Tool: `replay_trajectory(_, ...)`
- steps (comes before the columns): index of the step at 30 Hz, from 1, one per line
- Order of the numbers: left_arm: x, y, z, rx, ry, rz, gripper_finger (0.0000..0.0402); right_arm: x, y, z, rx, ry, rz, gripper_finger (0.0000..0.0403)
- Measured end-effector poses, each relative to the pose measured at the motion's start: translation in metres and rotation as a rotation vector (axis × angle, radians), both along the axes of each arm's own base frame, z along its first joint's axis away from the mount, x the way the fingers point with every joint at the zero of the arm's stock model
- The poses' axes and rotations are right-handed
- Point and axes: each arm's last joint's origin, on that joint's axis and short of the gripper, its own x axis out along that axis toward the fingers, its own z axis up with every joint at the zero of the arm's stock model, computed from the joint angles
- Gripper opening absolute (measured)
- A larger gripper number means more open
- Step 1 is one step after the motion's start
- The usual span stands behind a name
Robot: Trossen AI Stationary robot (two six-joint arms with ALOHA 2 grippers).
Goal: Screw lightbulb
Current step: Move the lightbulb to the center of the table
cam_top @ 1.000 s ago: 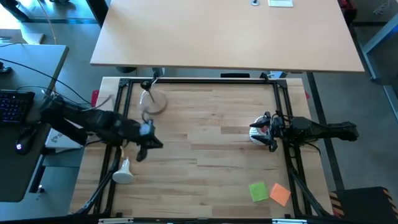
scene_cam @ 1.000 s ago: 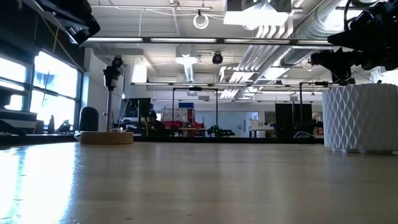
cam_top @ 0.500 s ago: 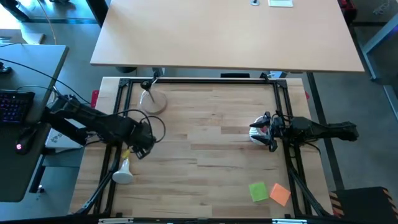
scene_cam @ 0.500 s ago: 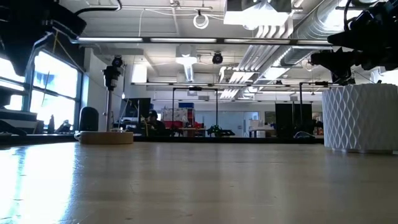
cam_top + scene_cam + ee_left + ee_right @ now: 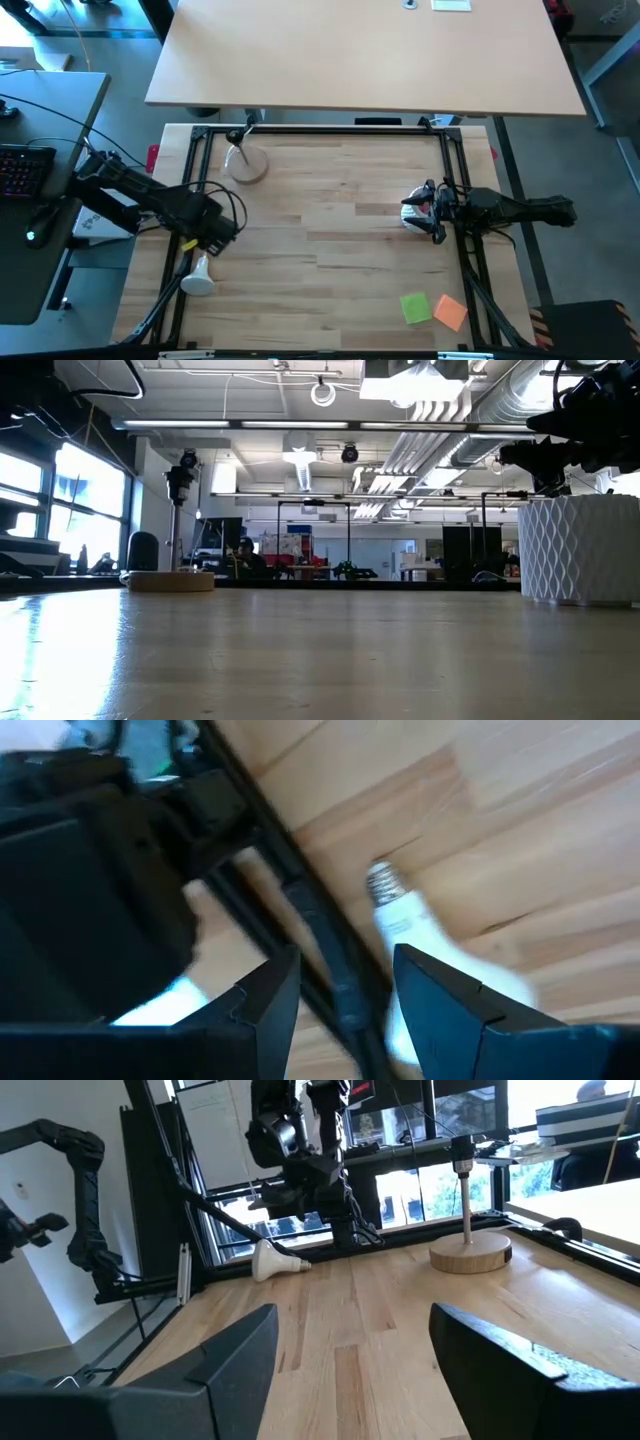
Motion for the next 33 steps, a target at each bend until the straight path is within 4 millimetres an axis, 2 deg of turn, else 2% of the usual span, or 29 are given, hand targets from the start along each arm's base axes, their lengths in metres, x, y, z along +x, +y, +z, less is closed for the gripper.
replay_trajectory(5,0.000,0.001,-0.014,-0.098,0.028,0.094,0.0161,0.000,0.000,0.000,0.000,0.001,0.000,0.0259)
replay_trajectory(10,-0.005,-0.001,-0.046,-0.263,0.033,0.140,0.0205,0.000,0.000,0.000,0.000,0.001,0.000,0.0259)
replay_trajectory(15,0.000,-0.001,-0.046,-0.277,0.029,0.187,0.0269,0.000,0.000,0.000,0.000,0.000,0.000,0.0259)
replay_trajectory(18,0.005,0.000,-0.047,-0.281,-0.004,0.243,0.0293,0.000,0.000,0.000,0.000,0.002,0.000,0.0259)
replay_trajectory(23,0.012,-0.007,-0.067,-0.280,-0.013,0.326,0.0297,0.000,0.000,0.000,0.000,0.006,0.000,0.0259)
replay_trajectory(33,0.011,-0.017,-0.102,-0.298,0.210,0.301,0.0294,0.000,0.000,0.000,0.000,0.006,0.000,0.0259)
